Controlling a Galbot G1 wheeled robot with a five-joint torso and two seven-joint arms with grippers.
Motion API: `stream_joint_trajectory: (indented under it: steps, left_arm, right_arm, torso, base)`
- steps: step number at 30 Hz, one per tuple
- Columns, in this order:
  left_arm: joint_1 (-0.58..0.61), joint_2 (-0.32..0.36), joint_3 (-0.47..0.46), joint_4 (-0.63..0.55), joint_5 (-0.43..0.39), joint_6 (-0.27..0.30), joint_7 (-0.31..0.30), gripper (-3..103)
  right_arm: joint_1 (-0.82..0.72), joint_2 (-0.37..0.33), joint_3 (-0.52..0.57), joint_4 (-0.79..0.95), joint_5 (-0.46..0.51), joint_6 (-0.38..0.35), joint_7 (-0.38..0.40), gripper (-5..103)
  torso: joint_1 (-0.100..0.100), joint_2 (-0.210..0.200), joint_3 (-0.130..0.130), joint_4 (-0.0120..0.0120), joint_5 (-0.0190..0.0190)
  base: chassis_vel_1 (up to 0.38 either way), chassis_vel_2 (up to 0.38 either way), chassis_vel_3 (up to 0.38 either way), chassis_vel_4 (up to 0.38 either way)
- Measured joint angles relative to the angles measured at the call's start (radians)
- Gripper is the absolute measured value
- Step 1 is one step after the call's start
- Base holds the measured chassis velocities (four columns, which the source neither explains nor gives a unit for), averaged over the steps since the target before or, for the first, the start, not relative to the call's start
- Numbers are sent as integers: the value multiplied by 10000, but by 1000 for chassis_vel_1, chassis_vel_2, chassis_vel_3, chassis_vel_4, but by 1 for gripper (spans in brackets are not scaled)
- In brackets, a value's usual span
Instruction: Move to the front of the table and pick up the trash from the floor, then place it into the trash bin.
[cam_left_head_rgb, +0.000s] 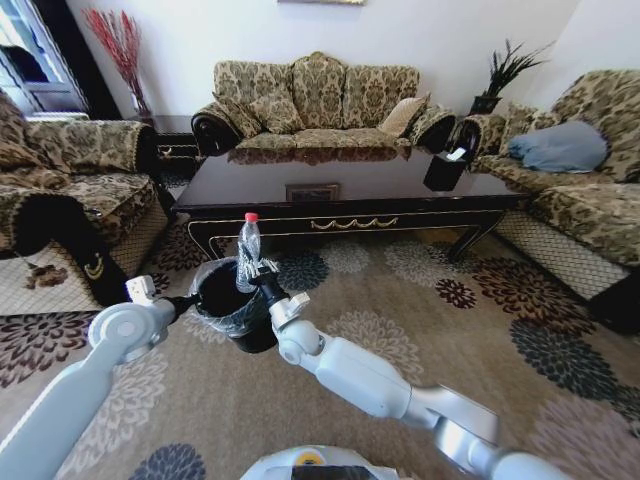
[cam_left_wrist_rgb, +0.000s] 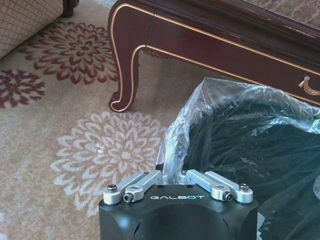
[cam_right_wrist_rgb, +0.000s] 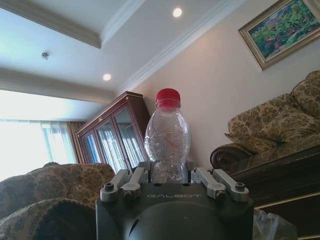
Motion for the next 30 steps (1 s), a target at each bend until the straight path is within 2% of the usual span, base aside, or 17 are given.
stream_joint_trajectory:
  steps: [2, 4, 8, 9, 11, 14, 17, 20, 23, 28, 30]
  left_arm:
    - [78, 9, -68, -60, 14, 0, 4, 4]
    - [112, 9, -100, -90, 18, 0, 3, 4]
    - [276, 12, -262, -213, 36, -4, 5, 4]
    - [276, 12, -262, -213, 36, -4, 5, 4]
    - [359, 12, -331, -269, 56, -21, 6, 4]
    - [419, 10, -363, -304, 81, -25, 5, 4]
    - [515, 24, -434, -372, 101, -29, 0, 4]
    - [593, 50, -516, -407, 114, -37, -3, 4]
    - [698, 50, -597, -426, 146, -43, -5, 4]
    - [927, -94, -724, -440, 327, -71, -100, 4]
    - [1065, -254, -780, -373, 471, -110, -350, 4]
  right_arm:
    - [-123, -151, 32, 62, -272, 91, -149, 40]
    - [-170, -217, 46, 85, -334, 125, -230, 40]
    - [-411, -566, 114, 395, -432, 185, -429, 62]
    - [-411, -566, 114, 395, -432, 185, -429, 62]
    - [-524, -735, 126, 563, -464, 191, -524, 73]
    - [-586, -851, 110, 663, -529, 201, -630, 78]
    - [-712, -1005, 72, 810, -639, 211, -765, 94]
    - [-804, -1079, 105, 837, -648, 210, -755, 99]
    - [-870, -1149, 234, 832, -652, 201, -645, 100]
    - [-970, -1415, 769, 765, -595, -44, -57, 100]
    - [-1048, -1651, 1250, 621, -779, -360, 438, 100]
  torso:
    - [0, 0, 0, 0, 0]
    - [0, 0, 0, -1, 0]
    - [0, 0, 0, -1, 1]
    - [0, 0, 0, -1, 1]
    - [0, 0, 0, -1, 1]
    - [0, 0, 0, -1, 1]
    - [0, 0, 0, -1, 1]
    - [1, 0, -1, -1, 1]
    - [0, 0, 0, -1, 1]
    - [0, 0, 0, 2, 1]
    - [0, 1, 0, -2, 2]
  base:
    - [0, 0, 0, 0]
    - [0, 0, 0, 0]
    - [0, 0, 0, 0]
    - [0, 0, 0, 0]
    - [0, 0, 0, 0]
    - [0, 0, 0, 0]
    - [0, 0, 0, 0]
    - [0, 0, 0, 0]
    - [0, 0, 0, 0]
    - [0, 0, 0, 0]
    - [0, 0, 0, 0]
